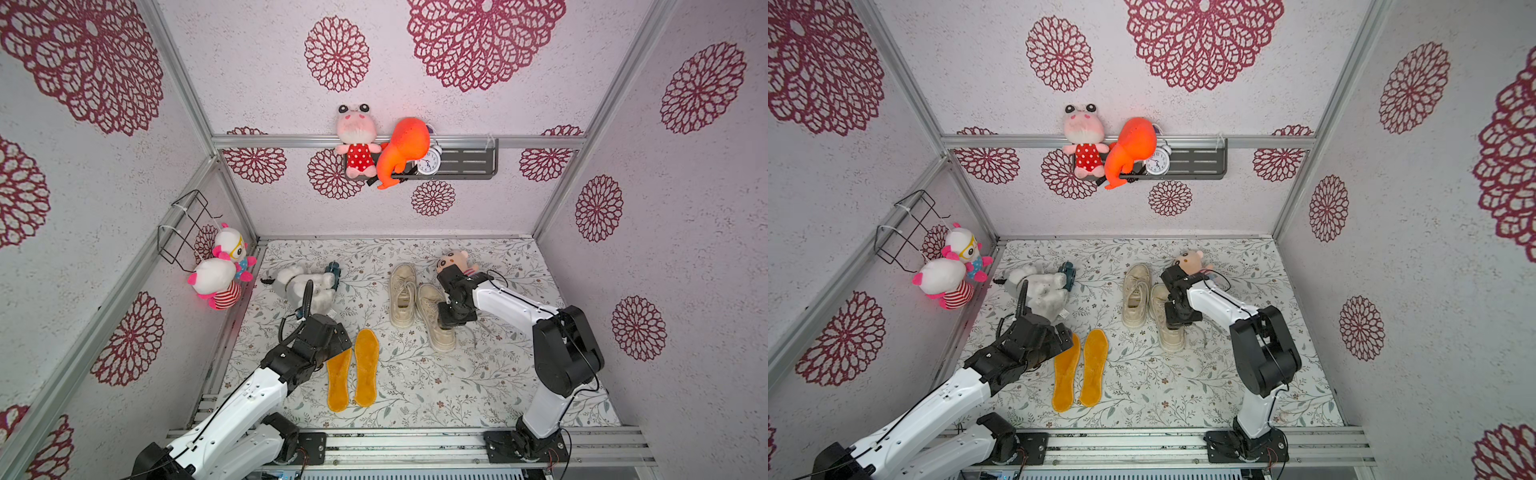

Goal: Remove the insole from the shoe
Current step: Move the shoe to the center of the board.

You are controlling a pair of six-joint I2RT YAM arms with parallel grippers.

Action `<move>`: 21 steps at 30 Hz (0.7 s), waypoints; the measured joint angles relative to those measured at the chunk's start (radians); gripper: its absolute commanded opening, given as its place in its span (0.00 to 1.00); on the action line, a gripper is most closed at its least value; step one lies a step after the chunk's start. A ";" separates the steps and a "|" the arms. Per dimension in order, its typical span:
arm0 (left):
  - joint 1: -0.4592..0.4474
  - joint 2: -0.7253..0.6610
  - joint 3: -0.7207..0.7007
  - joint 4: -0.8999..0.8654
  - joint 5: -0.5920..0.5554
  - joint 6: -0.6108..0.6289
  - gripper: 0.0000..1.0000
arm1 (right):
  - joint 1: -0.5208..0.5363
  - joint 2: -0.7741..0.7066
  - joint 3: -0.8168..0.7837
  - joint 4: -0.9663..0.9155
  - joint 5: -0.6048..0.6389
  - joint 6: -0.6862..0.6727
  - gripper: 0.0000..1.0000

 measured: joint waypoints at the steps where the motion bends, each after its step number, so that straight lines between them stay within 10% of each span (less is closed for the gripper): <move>1: 0.003 0.000 0.000 -0.001 -0.001 0.001 0.99 | -0.009 0.014 0.017 -0.003 0.001 0.000 0.00; 21: 0.062 -0.003 0.000 -0.003 0.012 0.026 0.99 | -0.042 0.207 0.277 -0.013 0.022 0.040 0.00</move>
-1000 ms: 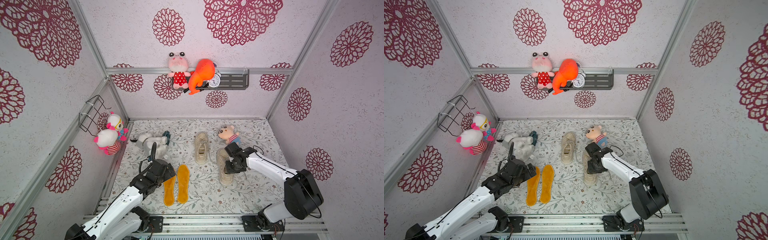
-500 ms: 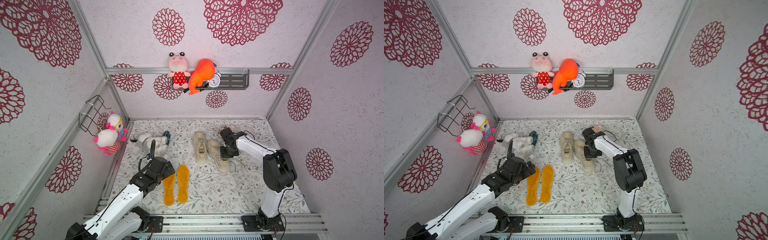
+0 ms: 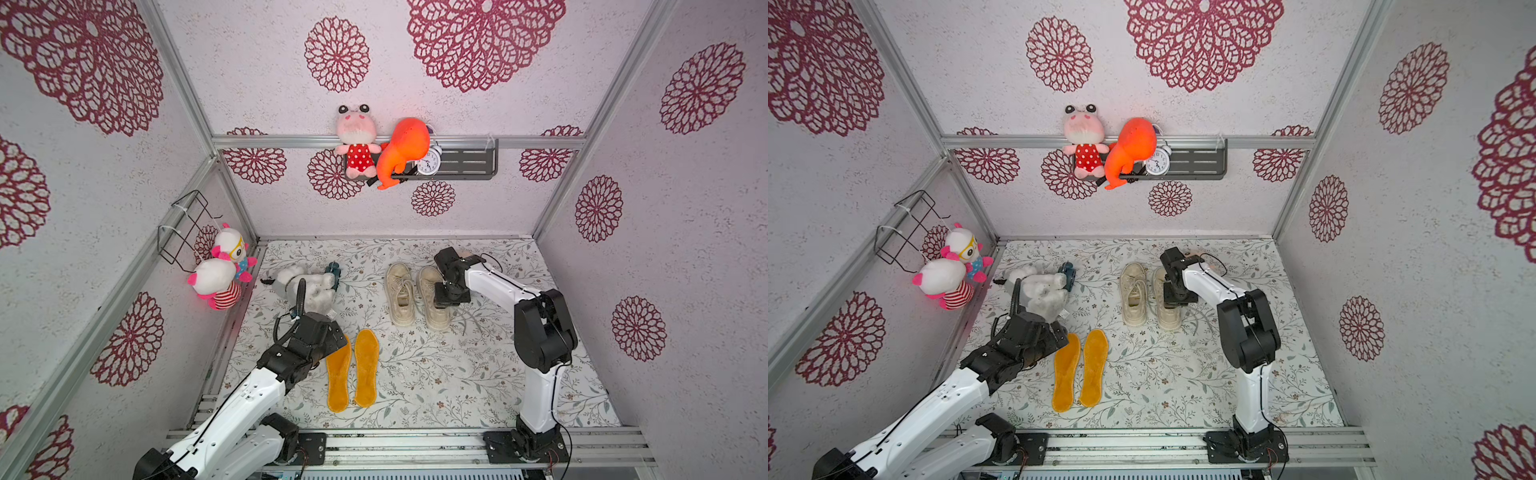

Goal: Remove the insole from the shoe
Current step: Move the shoe to the center of the board, then reset both arms

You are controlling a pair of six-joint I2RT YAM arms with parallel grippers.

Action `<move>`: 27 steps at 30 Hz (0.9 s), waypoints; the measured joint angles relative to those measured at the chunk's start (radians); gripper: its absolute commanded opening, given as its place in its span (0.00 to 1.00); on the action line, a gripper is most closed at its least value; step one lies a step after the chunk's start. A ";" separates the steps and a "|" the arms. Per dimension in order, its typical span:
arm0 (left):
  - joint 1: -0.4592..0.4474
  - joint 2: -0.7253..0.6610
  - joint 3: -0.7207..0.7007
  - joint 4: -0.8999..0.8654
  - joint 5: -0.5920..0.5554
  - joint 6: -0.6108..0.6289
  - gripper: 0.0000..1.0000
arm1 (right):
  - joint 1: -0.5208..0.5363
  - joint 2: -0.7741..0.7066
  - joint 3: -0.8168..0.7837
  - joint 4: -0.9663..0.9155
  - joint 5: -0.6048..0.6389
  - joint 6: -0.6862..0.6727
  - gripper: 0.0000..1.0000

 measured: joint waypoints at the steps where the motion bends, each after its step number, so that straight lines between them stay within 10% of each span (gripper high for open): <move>1: 0.002 0.002 0.000 0.000 0.001 0.002 0.99 | 0.000 0.017 0.019 0.000 0.000 -0.004 0.00; 6: 0.023 0.002 0.000 -0.002 0.001 0.014 0.99 | 0.000 0.068 0.086 0.002 -0.008 -0.006 0.00; 14: 0.091 -0.115 -0.007 -0.031 -0.043 0.042 0.99 | 0.000 -0.031 0.027 0.003 -0.005 -0.017 0.38; 27: 0.222 -0.187 -0.065 0.117 -0.384 0.343 0.98 | -0.156 -0.969 -0.826 0.396 0.155 -0.060 0.51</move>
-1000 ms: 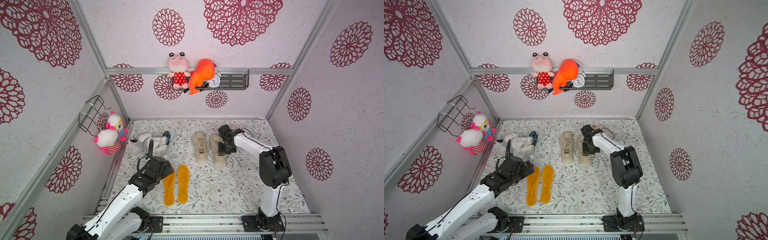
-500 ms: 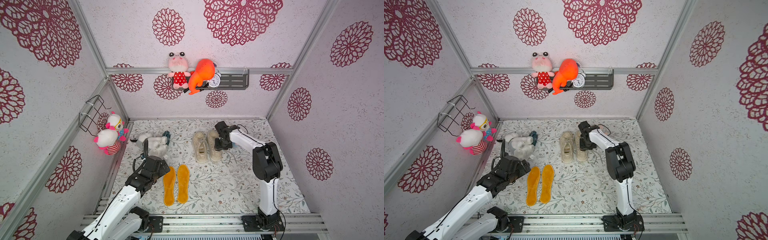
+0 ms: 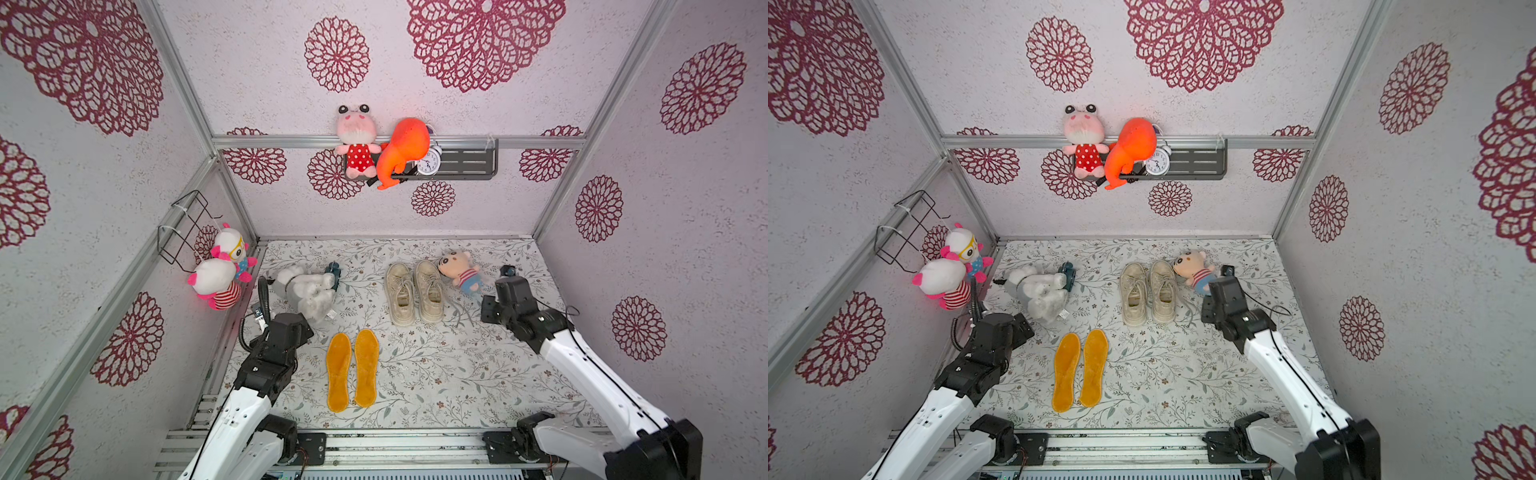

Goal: Remove the insole from the shoe
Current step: Reset both arms

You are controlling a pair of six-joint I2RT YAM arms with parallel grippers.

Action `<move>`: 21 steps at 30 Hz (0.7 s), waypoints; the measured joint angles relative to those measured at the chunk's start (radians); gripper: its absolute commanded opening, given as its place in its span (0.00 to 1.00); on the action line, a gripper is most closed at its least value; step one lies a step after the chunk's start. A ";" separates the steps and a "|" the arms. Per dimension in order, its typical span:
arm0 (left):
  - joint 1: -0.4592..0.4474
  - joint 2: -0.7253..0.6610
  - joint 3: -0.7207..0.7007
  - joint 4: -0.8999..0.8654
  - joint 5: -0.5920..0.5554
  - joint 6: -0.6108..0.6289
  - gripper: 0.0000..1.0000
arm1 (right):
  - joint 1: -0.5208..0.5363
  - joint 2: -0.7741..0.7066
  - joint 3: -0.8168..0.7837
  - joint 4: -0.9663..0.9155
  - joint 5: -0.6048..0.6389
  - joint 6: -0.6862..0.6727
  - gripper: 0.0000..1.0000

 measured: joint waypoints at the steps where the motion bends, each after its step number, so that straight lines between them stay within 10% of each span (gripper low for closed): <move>1: 0.011 0.000 -0.023 0.048 -0.024 0.044 0.98 | -0.037 -0.025 -0.076 0.066 0.011 -0.015 0.51; 8: 0.176 0.134 -0.126 0.401 0.009 0.332 0.98 | -0.188 0.152 -0.316 0.528 0.088 -0.171 0.57; 18: 0.314 0.477 -0.250 0.991 0.256 0.426 0.98 | -0.221 0.497 -0.557 1.393 0.008 -0.308 0.67; 20: 0.318 0.539 -0.249 1.083 0.301 0.447 0.98 | -0.247 0.512 -0.547 1.423 -0.026 -0.309 0.98; 21: 0.323 0.568 -0.246 1.127 0.323 0.456 0.98 | -0.259 0.512 -0.537 1.437 -0.038 -0.305 0.99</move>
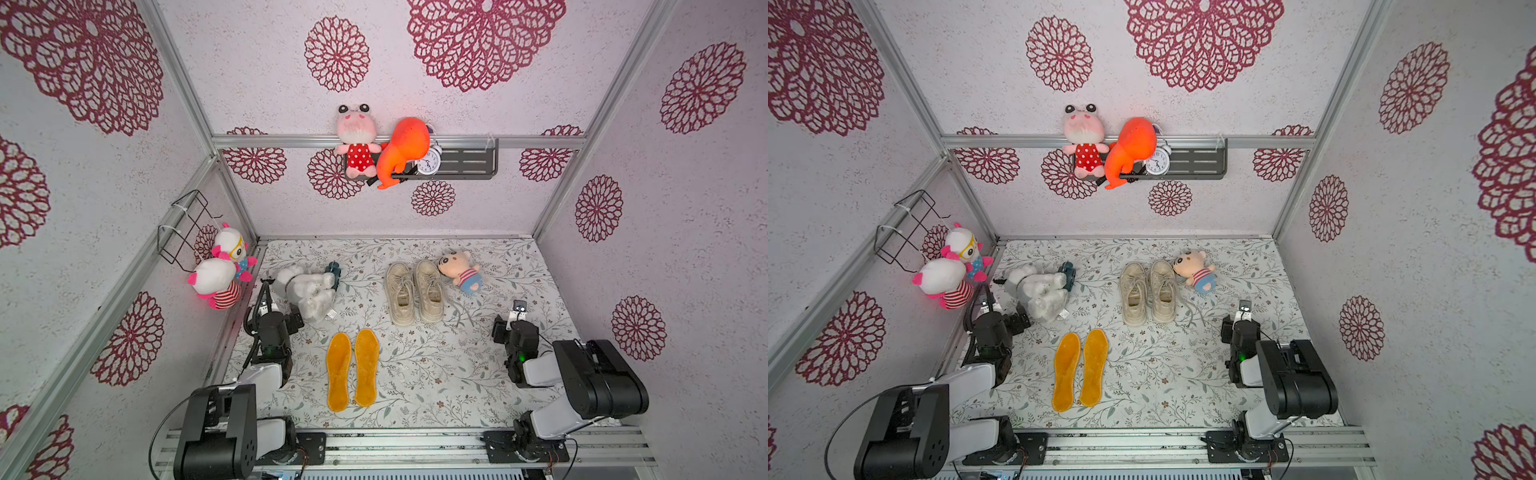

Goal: Remove the insole from the shoe
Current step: Reset both arms

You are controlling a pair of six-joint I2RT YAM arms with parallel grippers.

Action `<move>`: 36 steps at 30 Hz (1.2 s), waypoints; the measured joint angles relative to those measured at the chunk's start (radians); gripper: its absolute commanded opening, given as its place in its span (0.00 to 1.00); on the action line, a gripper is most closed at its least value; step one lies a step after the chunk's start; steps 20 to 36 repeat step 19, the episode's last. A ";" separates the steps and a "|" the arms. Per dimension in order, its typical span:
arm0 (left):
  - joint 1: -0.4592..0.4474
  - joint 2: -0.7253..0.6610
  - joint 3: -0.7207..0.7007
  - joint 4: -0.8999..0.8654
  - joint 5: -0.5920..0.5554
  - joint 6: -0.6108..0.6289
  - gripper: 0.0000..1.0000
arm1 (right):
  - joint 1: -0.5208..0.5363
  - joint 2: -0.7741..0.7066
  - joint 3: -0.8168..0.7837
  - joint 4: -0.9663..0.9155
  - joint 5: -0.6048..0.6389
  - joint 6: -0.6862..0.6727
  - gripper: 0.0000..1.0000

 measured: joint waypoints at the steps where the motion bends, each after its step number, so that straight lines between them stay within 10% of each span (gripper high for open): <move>1: 0.005 0.037 0.008 0.043 0.018 0.006 0.98 | -0.007 0.000 0.008 0.020 -0.008 -0.004 0.99; 6: 0.012 0.233 0.088 0.146 0.025 0.015 0.98 | -0.015 -0.003 0.023 0.084 -0.030 -0.001 0.99; 36: 0.014 0.234 0.112 0.195 -0.082 -0.006 0.98 | -0.006 -0.002 0.031 0.090 -0.036 -0.002 0.99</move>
